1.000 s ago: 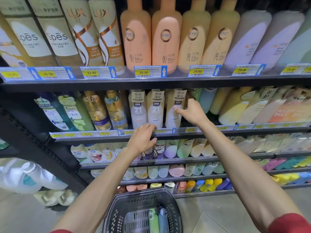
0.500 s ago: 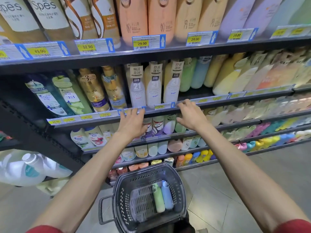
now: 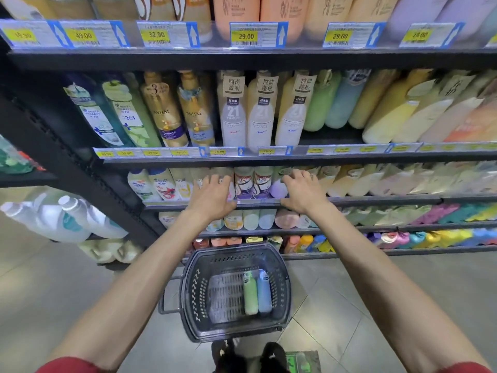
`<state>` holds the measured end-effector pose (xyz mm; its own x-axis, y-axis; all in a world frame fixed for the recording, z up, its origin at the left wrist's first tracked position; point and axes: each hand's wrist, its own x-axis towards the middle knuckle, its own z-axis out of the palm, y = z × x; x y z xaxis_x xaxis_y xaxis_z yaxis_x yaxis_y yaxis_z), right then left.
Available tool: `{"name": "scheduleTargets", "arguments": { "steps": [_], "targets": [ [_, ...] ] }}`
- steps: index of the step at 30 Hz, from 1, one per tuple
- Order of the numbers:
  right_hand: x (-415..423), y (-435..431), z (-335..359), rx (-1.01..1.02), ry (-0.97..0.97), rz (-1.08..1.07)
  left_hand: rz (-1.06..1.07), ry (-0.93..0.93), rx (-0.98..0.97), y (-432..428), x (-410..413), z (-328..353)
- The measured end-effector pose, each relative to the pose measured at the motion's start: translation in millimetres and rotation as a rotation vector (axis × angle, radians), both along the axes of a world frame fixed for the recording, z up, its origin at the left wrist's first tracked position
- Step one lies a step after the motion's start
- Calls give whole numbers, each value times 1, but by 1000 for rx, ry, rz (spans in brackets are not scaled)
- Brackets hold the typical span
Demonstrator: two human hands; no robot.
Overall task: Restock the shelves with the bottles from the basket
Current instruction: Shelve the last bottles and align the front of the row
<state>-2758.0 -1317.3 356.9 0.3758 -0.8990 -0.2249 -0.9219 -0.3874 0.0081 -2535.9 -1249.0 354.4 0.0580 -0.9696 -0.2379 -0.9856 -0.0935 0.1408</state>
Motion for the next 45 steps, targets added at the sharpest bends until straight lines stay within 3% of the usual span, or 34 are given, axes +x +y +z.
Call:
{"name": "scheduleTargets", "arguments": {
  "steps": [11, 17, 22, 32, 45],
  "targets": [
    [-23, 22, -110, 315, -78, 74, 107, 78, 192, 68, -35, -86],
    [-35, 35, -151, 447, -118, 30, 137, 96, 208, 87, -29, -136],
    [-27, 53, -195, 522, -166, -34, 166, 236, 186, 103, -25, -190],
    [-8, 92, -376, 603, -143, -127, 183, 369, 258, 124, -24, -361],
    [3, 78, -622, 582, -173, -287, 53, 288, 276, 86, 0, -616]
  ]
}}
